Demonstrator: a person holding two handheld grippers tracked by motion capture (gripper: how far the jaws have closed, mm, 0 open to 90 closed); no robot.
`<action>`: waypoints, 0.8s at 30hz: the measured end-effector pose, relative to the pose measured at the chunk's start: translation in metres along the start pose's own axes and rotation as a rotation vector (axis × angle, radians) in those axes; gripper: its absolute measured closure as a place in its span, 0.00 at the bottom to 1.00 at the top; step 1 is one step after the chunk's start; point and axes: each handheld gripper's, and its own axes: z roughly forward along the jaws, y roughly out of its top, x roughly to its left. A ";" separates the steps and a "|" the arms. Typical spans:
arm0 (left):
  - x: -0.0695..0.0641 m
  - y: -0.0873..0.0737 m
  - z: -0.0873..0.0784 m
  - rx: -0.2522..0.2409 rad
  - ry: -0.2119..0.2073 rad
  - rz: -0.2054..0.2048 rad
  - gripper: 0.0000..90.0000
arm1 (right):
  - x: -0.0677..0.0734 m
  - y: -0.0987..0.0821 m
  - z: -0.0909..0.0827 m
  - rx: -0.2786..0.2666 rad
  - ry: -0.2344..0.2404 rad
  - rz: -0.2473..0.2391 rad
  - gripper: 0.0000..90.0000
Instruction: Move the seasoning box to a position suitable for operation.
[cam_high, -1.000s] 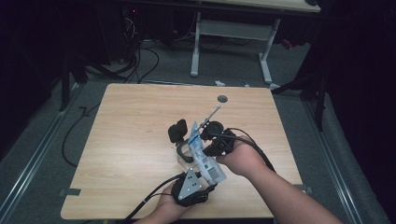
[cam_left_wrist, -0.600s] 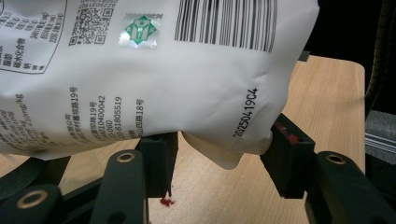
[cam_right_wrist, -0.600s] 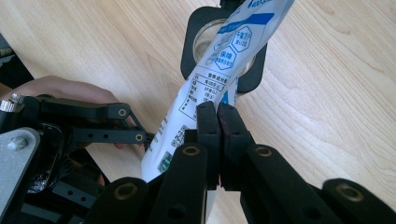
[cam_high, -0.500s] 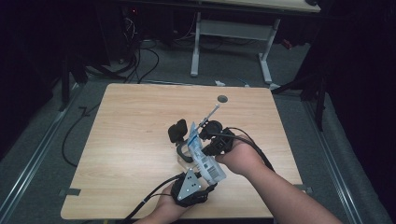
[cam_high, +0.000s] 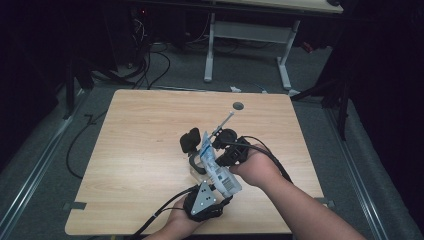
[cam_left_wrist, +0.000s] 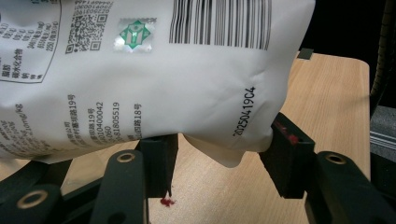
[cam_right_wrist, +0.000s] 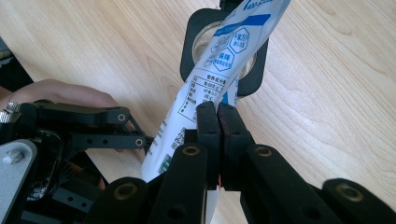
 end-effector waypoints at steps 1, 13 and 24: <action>0.000 0.000 0.000 -0.001 0.000 -0.001 0.55 | 0.000 0.000 0.000 0.000 0.000 0.000 0.99; 0.001 0.002 -0.001 -0.008 -0.002 -0.005 0.55 | 0.000 0.004 0.000 0.000 0.000 -0.006 0.99; 0.001 0.002 -0.002 -0.013 0.003 -0.002 0.55 | 0.000 0.006 -0.002 0.006 0.005 -0.004 0.99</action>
